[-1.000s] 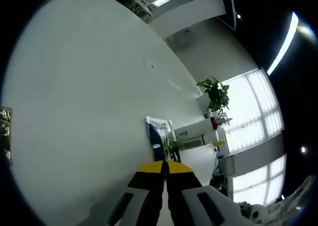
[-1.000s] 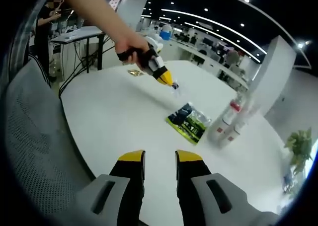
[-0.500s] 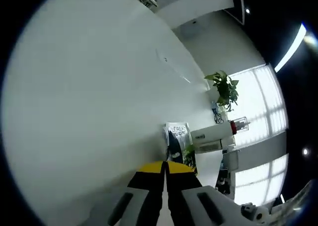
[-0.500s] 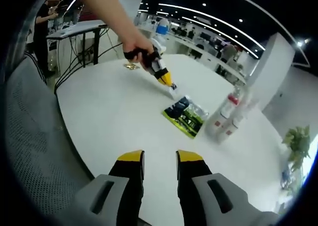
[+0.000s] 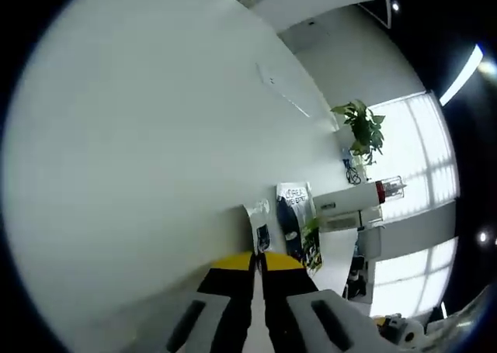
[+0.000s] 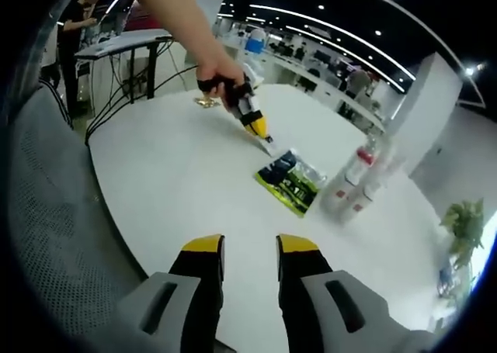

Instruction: Arrange the skincare products in the storage area until every visible bottle or jar stands upright without overlapping.

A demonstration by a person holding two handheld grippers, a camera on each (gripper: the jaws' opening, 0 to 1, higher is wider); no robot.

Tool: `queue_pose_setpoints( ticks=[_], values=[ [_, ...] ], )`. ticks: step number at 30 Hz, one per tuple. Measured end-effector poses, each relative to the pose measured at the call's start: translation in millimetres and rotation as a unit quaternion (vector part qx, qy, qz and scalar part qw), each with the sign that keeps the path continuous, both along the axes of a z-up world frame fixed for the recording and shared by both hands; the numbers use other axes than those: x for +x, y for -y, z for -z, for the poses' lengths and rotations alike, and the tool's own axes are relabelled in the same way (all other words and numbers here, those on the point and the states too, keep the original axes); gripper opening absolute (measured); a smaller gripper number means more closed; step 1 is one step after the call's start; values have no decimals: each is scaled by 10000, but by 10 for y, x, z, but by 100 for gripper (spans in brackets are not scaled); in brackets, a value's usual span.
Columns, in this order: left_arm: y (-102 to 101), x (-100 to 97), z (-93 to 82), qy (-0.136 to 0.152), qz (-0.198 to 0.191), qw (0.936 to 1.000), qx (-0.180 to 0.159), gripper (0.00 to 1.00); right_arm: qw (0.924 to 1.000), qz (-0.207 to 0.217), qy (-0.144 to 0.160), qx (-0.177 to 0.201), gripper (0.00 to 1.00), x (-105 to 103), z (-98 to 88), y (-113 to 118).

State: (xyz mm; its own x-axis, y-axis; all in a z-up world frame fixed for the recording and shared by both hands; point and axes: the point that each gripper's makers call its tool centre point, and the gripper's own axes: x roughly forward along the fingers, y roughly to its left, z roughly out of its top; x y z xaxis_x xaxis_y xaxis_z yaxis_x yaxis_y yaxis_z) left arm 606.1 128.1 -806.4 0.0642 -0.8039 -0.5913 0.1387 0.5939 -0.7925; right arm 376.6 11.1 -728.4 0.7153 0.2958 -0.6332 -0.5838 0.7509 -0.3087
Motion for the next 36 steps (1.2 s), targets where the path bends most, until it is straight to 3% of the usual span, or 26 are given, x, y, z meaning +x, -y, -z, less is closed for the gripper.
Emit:
queue_pose_setpoints(
  ticks=[3, 9, 16, 20, 24, 32, 36],
  values=[
    [-64, -6, 80, 40, 161, 9994, 317, 6, 10000, -18, 15, 4, 27, -5, -5, -9],
    [-109, 40, 45, 7, 112, 9993, 353, 8, 10000, -24, 62, 8, 27, 3, -23, -4],
    [-160, 71, -24, 28, 66, 9991, 422, 20, 9999, -78, 111, 31, 28, -2, -40, -25],
    [-89, 37, -71, -58, 155, 9992, 360, 29, 9999, -60, 131, 27, 28, 3, -49, -16],
    [-57, -19, -60, -33, 357, 9972, 654, 31, 9999, -64, 146, -7, 28, 4, -51, -9],
    [121, 9, -166, 21, 386, 9959, 820, 50, 9997, -75, 203, -69, 29, 9, -63, 4],
    [142, -11, -164, -94, 445, 9945, 948, 56, 9997, -59, 225, -25, 29, 13, -79, 2]
  ],
)
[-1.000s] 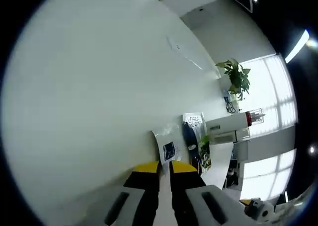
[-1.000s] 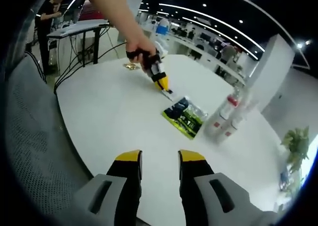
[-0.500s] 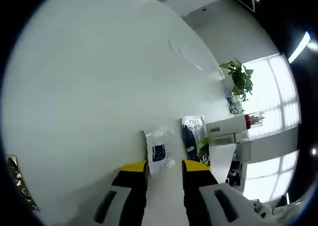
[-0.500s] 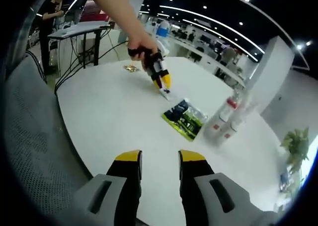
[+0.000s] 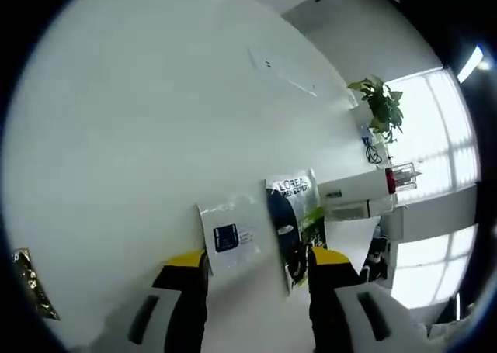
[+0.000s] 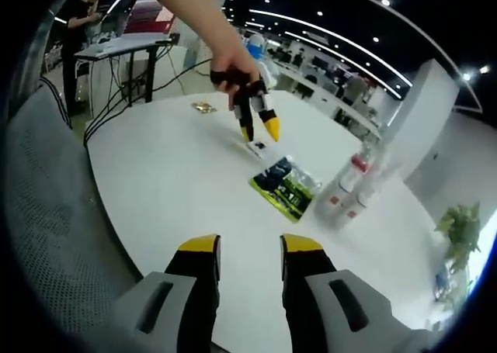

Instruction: Arrange the skincare products in the storage area until every visible bottle or jar stands upright without overlapping.

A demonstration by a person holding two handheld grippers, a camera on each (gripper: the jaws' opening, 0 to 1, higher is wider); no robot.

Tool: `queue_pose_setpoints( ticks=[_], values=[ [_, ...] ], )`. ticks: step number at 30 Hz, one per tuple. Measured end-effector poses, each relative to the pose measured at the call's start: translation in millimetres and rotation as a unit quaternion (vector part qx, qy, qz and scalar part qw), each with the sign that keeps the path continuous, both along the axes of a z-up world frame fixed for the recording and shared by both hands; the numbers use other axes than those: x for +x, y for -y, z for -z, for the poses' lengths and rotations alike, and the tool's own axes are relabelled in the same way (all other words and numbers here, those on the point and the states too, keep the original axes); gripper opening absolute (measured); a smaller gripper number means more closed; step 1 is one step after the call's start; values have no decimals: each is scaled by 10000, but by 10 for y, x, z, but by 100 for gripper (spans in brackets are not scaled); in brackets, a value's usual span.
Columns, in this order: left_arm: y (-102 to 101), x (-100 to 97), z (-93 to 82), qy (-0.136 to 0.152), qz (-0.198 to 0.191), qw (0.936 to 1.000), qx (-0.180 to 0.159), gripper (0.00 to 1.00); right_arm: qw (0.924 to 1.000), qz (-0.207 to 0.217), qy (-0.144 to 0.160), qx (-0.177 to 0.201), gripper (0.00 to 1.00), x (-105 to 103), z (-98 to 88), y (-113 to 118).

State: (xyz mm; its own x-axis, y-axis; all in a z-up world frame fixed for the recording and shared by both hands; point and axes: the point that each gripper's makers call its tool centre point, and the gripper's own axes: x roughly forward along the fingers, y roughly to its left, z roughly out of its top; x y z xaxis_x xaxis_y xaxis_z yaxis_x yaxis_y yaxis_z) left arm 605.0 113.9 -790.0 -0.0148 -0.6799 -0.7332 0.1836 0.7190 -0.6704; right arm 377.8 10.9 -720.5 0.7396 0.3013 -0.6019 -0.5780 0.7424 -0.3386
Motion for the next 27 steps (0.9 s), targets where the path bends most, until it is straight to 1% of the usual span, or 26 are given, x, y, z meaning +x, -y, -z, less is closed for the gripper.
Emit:
queue_pose_setpoints(
  ticks=[3, 5, 6, 7, 8, 10, 11, 14, 15, 17, 20, 22, 23, 24, 25, 26, 27],
  values=[
    [18, -21, -14, -103, -85, 9999, 2, 60, 10000, -36, -2, 7, 29, -7, 0, -15],
    [48, -60, -31, -198, -83, 9998, -31, 60, 10000, -55, 1, 7, 29, -9, -2, -22],
    [56, -74, -30, -188, -48, 9998, -13, 59, 10000, -65, 6, -6, 29, -10, -2, -21],
    [13, -92, 6, -120, 73, 9997, 183, 60, 10000, -72, 7, -1, 29, -10, -3, -23],
    [-6, -82, 30, 20, 154, 9995, 293, 60, 10000, -74, -2, 8, 29, -12, -1, -26],
    [71, -108, 19, 102, 226, 9993, 277, 61, 10000, -94, -3, 2, 29, -14, -1, -30],
    [60, -136, 9, 175, 341, 9988, 319, 62, 9999, -105, -6, 5, 29, -15, 0, -35],
    [34, -142, 43, 471, 699, 9944, 636, 65, 9999, -150, -33, -12, 29, -23, 12, -48],
    [26, -123, 45, 545, 723, 9937, 662, 66, 9999, -155, -41, -10, 29, -25, 14, -50],
    [11, -104, 20, 555, 701, 9939, 638, 66, 9999, -166, -35, 14, 29, -25, 9, -57],
    [-89, -9, -43, 701, 673, 9932, 646, 66, 9998, -175, -41, 9, 29, -27, 18, -56],
    [-207, 78, -77, 1029, 920, 9879, 712, 66, 9998, -187, -64, 7, 29, -32, 26, -60],
    [-310, 128, -126, 1187, 981, 9849, 791, 66, 9998, -193, -60, -3, 29, -33, 25, -61],
    [-377, 150, -148, 1243, 1068, 9832, 809, 65, 9998, -201, -43, 4, 29, -30, 19, -65],
    [-473, 179, -191, 1376, 1213, 9798, 794, 63, 9998, -202, -39, 12, 29, -30, 16, -67],
    [-554, 191, -210, 1363, 1206, 9797, 844, 61, 9998, -205, -40, 12, 29, -30, 15, -68],
    [-686, 224, -224, 1486, 1369, 9748, 948, 62, 9998, -205, -40, 8, 29, -30, 15, -67]
  ],
)
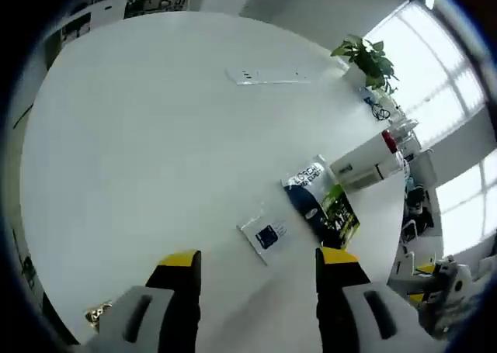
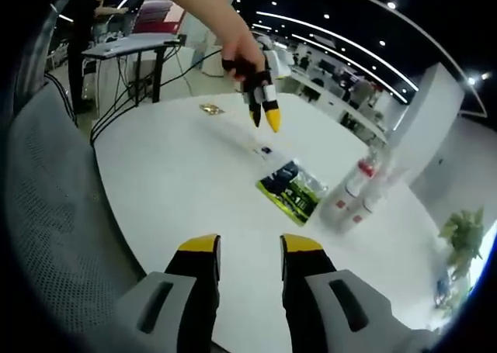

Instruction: Arrange the skincare products in the storage area until every visible bottle or jar stands upright without overlapping.

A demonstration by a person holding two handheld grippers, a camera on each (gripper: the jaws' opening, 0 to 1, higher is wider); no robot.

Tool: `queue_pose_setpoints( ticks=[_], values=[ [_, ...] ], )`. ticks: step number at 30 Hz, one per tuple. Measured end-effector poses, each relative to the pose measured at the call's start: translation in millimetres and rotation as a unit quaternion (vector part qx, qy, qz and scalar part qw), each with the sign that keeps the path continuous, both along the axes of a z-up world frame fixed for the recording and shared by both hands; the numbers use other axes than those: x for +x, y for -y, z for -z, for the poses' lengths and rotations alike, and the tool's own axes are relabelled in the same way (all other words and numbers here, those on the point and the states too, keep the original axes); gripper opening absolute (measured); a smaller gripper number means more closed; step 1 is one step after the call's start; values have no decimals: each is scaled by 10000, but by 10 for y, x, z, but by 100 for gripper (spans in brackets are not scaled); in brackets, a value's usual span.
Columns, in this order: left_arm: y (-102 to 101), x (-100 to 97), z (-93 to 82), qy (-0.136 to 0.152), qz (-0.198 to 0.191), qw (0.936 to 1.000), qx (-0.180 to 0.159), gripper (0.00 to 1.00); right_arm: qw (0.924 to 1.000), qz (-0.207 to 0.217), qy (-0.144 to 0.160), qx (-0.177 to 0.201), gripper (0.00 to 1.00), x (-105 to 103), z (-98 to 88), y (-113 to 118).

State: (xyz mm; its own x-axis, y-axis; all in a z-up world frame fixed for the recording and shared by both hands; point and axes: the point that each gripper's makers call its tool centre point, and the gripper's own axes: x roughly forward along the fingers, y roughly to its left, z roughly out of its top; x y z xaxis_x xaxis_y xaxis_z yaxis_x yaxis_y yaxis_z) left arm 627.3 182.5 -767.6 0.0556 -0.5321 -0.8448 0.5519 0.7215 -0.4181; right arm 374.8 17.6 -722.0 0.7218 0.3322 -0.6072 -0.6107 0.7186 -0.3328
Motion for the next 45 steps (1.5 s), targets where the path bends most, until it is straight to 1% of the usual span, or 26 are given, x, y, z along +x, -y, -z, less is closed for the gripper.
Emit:
queue_pose_setpoints(
  ticks=[2, 4, 5, 6, 7, 8, 9, 10, 13, 14, 16, 17, 19, 20, 21, 23, 25, 27, 28, 29, 30, 32, 34, 41, 43, 45],
  values=[
    [-168, 49, -7, 226, 210, 9994, 152, 68, 10000, 4, 12, 11, 29, 3, -6, 1],
    [-421, 99, 32, 442, 574, 9959, 546, 74, 10000, 5, -6, -4, 29, 0, 1, 3],
    [-575, 107, 60, 577, 916, 9907, 830, 77, 10000, 2, -1, -12, 29, 2, 1, 4],
    [-689, 114, 77, 671, 1078, 9860, 1077, 78, 10000, 1, -5, -5, 29, 1, 1, 2],
    [-867, 79, 117, 646, 1394, 9775, 1445, 77, 10000, -2, -12, 5, 29, 0, 2, -3],
    [-982, 37, 138, 561, 1607, 9711, 1671, 76, 10000, -9, -13, -1, 29, -1, 3, -4],
    [-1073, 7, 181, 570, 1863, 9640, 1807, 76, 10000, -16, -21, -11, 29, -3, 7, -5],
    [-1122, -1, 209, 593, 2036, 9591, 1875, 76, 10000, -23, -31, -14, 29, -6, 11, -8],
    [-1263, -38, 262, 783, 2723, 9352, 2123, 78, 10000, -30, -51, -16, 29, -9, 20, -12],
    [-1332, -37, 292, 890, 3165, 9175, 2240, 80, 10000, -25, -58, -18, 29, -9, 22, -10],
    [-1452, -33, 336, 936, 3634, 8930, 2486, 82, 10000, -14, -59, -25, 29, -6, 22, -6],
    [-1511, -33, 365, 974, 3912, 8779, 2583, 84, 10000, -4, -67, -25, 29, -5, 25, -3],
    [-1565, -19, 408, 1037, 4199, 8621, 2639, 83, 10000, 2, -84, -38, 30, -6, 32, 1],
    [-1579, -25, 440, 1059, 4250, 8609, 2589, 83, 10000, -5, -89, -39, 30, -6, 35, -1],
    [-1588, -21, 458, 1059, 4184, 8648, 2566, 82, 9999, -10, -105, -39, 30, -9, 41, -4],
    [-1605, 20, 491, 1096, 4108, 8694, 2520, 79, 9999, -20, -111, -62, 30, -11, 47, -4],
    [-1619, 32, 522, 1100, 4092, 8713, 2477, 75, 9999, -19, -128, -65, 30, -13, 53, -5],
    [-1648, 36, 569, 1123, 4161, 8673, 2491, 74, 9999, -12, -148, -68, 30, -14, 61, -3],
    [-1680, 31, 596, 1111, 4241, 8632, 2503, 72, 9998, -14, -166, -67, 30, -17, 67, -5],
    [-1717, 1, 595, 952, 4363, 8605, 2453, 69, 9998, -23, -180, -88, 30, -20, 74, -6],
    [-1685, 55, 640, 1107, 4156, 8710, 2376, 69, 9998, -31, -180, -92, 30, -20, 75, -8],
    [-1706, 77, 631, 1110, 4191, 8712, 2306, 66, 9997, -39, -205, -108, 30, -24, 86, -12],
    [-1704, 90, 631, 1152, 4145, 8754, 2203, 64, 9997, -29, -226, -116, 30, -25, 93, -8],
    [-1684, 91, 634, 1157, 4185, 8730, 2219, 62, 9994, -103, -279, -165, 30, -39, 120, -31],
    [-1672, 72, 621, 1205, 4243, 8713, 2152, 58, 9993, -101, -299, -178, 30, -41, 129, -29],
    [-1658, 53, 601, 1246, 4250, 8716, 2100, 48, 9993, -89, -311, -175, 30, -39, 132, -25]
  ],
)
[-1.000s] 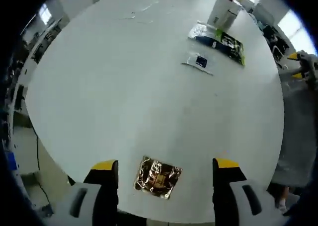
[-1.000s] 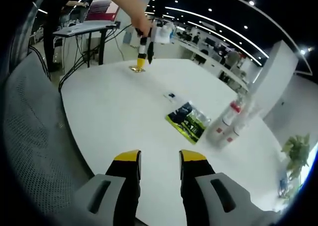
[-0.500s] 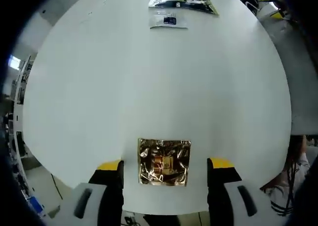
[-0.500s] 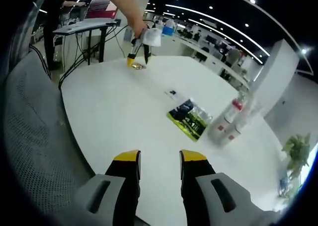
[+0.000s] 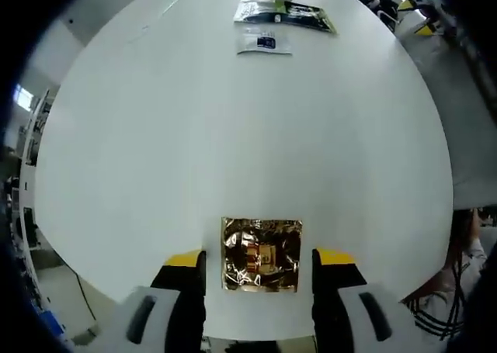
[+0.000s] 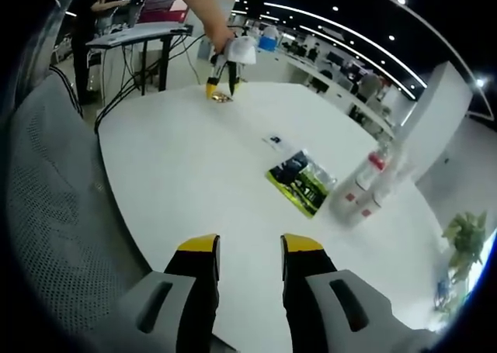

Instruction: Arrange the skincare products in the storage area until every visible bottle or jar stands upright without overlapping.

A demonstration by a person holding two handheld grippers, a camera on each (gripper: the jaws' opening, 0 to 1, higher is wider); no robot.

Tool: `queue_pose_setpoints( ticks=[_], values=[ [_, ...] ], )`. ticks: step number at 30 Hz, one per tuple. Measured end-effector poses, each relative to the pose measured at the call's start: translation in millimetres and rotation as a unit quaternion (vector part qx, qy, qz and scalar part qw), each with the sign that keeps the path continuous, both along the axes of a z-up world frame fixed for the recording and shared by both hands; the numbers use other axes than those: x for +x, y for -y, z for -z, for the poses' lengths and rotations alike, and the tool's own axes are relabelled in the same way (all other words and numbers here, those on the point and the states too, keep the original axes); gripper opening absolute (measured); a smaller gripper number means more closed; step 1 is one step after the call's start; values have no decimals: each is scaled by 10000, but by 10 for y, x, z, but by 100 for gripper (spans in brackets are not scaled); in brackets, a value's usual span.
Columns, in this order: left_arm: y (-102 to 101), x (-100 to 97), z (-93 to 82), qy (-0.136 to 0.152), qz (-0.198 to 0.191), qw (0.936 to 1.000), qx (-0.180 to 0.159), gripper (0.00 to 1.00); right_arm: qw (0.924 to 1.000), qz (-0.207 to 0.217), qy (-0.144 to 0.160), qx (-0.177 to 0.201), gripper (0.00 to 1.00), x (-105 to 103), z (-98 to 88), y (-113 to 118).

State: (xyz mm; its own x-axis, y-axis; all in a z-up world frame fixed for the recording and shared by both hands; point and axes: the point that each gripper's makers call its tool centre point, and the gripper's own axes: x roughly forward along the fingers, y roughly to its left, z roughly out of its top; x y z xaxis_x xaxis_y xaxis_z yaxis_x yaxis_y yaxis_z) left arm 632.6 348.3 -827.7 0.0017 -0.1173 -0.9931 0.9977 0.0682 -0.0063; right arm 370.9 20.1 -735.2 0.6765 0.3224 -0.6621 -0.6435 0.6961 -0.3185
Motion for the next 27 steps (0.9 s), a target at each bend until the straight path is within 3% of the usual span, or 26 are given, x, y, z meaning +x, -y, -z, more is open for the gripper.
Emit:
queue_pose_setpoints(
  ticks=[1, 6, 7, 8, 9, 10, 11, 12, 14, 17, 23, 27],
  values=[
    [12, -25, -15, -12, 16, 10000, -32, 38, 10000, 6, -1, -6, 30, 1, 1, 4],
    [43, -98, -19, -23, 132, 9999, 80, 29, 10000, 31, 27, -18, 30, 3, -6, 16],
    [49, -136, -25, -48, 290, 9995, 133, 21, 10000, 33, 33, -18, 30, 3, -8, 17],
    [64, -173, -20, -103, 286, 9994, 136, 6, 10000, 34, 53, -19, 30, 4, -15, 18],
    [46, -221, -4, -123, 239, 9993, 251, 3, 10000, 38, 69, -15, 30, 6, -21, 19],
    [53, -172, -16, 52, 363, 9990, 259, 4, 10000, 45, 85, -10, 30, 7, -28, 21],
    [45, -186, -16, 67, 186, 9993, 302, 3, 9999, 54, 97, -10, 30, 9, -33, 24],
    [69, -252, -20, -48, 89, 9996, 263, 3, 9999, 59, 108, -10, 30, 10, -37, 26],
    [107, -327, -58, -97, 273, 9993, 234, 2, 9999, 70, 153, 3, 30, 15, -54, 32],
    [194, -384, -171, -168, 100, 9997, 171, 2, 9998, 56, 198, 20, 29, 16, -74, 27],
    [748, -612, -578, -116, -438, 9965, -699, 1, 9995, -98, 299, 19, 29, 5, -103, -23],
    [1044, -1023, -753, -85, -367, 9949, -936, 0, 9980, -412, 413, -260, 30, -26, -85, -49]
  ],
)
